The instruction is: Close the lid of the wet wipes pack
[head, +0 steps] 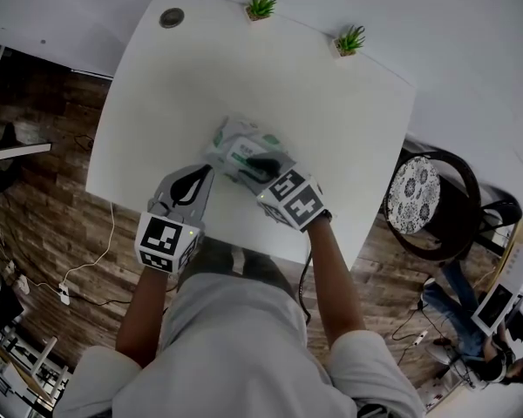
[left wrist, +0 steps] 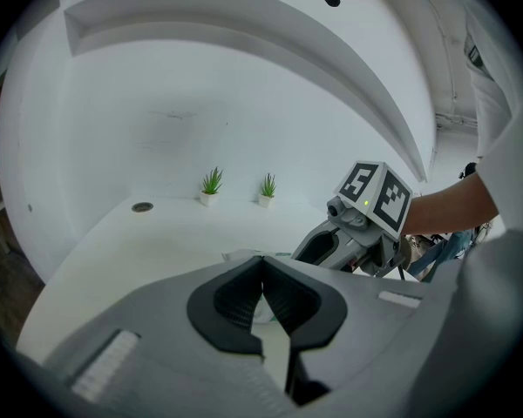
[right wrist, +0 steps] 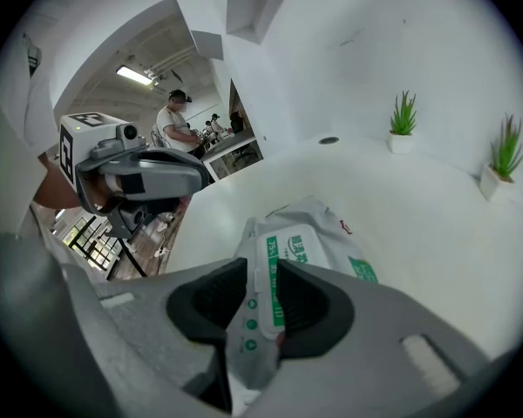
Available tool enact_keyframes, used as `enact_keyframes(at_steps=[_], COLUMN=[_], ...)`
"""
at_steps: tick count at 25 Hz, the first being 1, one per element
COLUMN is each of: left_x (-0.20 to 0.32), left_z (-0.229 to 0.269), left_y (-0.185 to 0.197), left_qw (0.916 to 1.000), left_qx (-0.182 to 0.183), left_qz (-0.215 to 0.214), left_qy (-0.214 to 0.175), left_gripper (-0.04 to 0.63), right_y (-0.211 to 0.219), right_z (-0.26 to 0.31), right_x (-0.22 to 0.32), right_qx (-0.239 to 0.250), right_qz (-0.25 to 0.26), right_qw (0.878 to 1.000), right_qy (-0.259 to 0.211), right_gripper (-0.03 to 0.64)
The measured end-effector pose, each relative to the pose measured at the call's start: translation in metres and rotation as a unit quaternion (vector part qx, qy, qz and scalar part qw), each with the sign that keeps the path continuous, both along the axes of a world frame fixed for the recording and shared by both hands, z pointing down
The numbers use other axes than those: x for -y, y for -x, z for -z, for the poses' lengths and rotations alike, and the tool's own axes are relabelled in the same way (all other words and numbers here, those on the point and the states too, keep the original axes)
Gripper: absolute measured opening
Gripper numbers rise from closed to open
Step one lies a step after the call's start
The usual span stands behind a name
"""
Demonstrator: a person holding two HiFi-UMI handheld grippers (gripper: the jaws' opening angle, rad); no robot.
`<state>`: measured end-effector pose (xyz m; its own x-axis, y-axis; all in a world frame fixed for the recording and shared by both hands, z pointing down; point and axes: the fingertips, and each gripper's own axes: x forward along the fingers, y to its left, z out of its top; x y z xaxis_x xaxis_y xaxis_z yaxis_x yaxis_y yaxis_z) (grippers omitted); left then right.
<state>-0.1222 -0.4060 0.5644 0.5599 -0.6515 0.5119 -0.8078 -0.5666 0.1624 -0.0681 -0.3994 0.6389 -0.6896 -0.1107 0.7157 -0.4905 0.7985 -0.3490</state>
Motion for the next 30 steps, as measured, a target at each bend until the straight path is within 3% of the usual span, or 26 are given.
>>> enact_keyframes(at_steps=[4,16,23,30], left_x=[-0.001,-0.003,-0.006,-0.017], left_z=[0.002,0.020,0.036,0.057], left_y=[-0.001,0.004,-0.003,-0.012], left_qw=[1.0000,0.9998,0.9993,0.9984], left_qx=[-0.001,0.000,-0.001,0.002], left_qz=[-0.003,-0.001,-0.004,-0.006], left_qy=[-0.002,-0.019,-0.037,-0.057], left_gripper=[0.009,0.009,0.009,0.009], right_y=[-0.001,-0.008,-0.026,-0.045], right_z=[0.002,0.019,0.045,0.076], right_x=[0.000,-0.005,-0.003,-0.003], right_qx=[0.013,0.013,0.030,0.044], right_qz=[-0.014,-0.060,-0.109,-0.159], right_qw=[1.000,0.996,0.990,0.978], right_qy=[0.004,-0.058,-0.088,-0.127], right_gripper=[0.114,0.114,0.112,0.068])
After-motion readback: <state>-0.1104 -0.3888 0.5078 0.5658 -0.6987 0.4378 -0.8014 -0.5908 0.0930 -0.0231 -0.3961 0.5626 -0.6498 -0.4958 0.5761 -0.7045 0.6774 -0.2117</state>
